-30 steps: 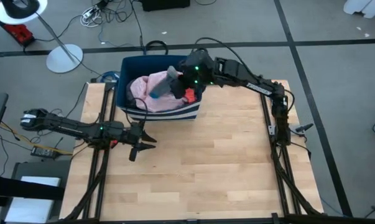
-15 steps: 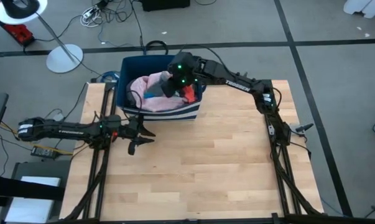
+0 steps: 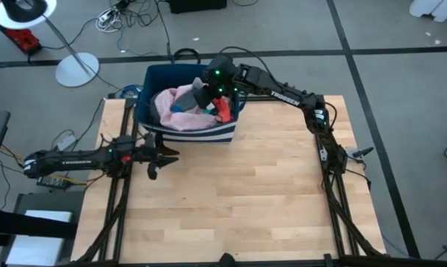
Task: Sort clothes
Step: Put the gray sock into the blue laundry bin
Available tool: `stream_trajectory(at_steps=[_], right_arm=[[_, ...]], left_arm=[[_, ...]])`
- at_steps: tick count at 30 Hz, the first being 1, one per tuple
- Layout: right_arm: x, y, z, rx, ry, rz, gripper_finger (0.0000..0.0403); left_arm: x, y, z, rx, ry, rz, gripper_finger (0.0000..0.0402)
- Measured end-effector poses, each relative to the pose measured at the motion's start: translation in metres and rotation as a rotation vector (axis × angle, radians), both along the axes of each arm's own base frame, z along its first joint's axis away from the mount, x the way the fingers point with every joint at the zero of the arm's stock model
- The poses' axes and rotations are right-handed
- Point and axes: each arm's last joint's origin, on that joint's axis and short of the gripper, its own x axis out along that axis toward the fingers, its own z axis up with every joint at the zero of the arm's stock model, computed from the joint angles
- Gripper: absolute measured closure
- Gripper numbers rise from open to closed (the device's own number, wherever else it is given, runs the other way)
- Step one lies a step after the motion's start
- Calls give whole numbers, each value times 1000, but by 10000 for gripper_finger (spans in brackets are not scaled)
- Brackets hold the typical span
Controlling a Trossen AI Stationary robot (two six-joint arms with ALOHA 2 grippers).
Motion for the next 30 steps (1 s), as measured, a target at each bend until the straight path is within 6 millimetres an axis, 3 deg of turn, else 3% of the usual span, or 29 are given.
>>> stream_trajectory(at_steps=[7, 23, 30], right_arm=[[-1, -2, 0, -6, 2, -1, 393], [0, -5, 2, -13, -25, 3, 390], [-1, -3, -4, 37, 8, 44, 348]], left_arm=[[-10, -8, -1, 2, 10, 92, 275], [-28, -17, 2, 49, 1, 69, 275], [-29, -18, 2, 40, -1, 17, 275]])
